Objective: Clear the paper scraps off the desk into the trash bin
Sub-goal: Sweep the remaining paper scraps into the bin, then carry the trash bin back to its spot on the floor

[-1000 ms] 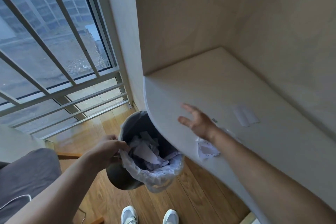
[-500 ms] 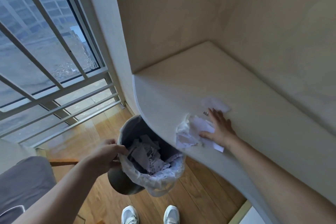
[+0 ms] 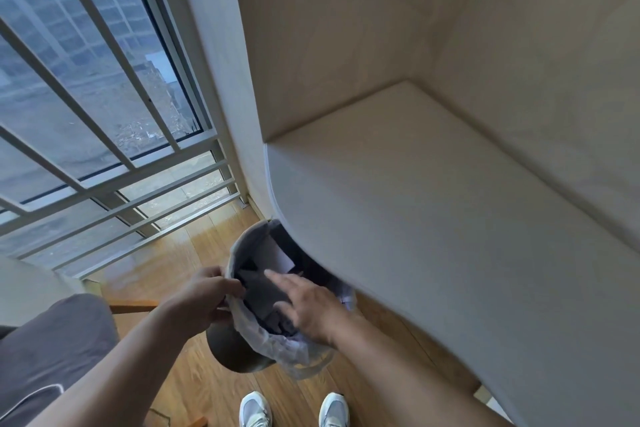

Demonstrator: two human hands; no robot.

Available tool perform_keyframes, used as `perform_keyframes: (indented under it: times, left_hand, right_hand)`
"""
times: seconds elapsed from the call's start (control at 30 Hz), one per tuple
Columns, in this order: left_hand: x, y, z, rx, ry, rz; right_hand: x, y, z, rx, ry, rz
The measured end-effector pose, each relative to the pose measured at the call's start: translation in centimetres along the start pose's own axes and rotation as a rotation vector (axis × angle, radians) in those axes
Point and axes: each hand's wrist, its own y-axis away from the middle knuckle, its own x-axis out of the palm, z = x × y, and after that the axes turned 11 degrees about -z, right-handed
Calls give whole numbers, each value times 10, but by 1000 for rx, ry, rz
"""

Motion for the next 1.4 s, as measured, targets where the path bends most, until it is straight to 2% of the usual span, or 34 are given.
perform_keyframes:
  times: [0.2,0.57,0.7,0.9,1.1,1.27,1.4]
  left_hand:
    - [-2,6,-1,-10,12,-2]
    - [-25,8,16,1,23,-37]
    - [-50,5,29,6,22,-14]
    - [-92,-4,40,38,-8,66]
    - [-114,2,36,81,-82,252]
    - [-90,15,35,138,-272,341]
    - [-44,27,50,194,-433,345]
  right_hand:
    - [-21,5,-4,21,-76,-186]
    - [-4,34,-31,217,-88,-208]
    - [8,39,-28,295,-70,-319]
    - [37,33,-2,604,-258,-461]
    - [65,49,28,872,-400,-628]
    - [78,104,33,1126,-493,-744]
    - [91,165,29,1293,-574,-817]
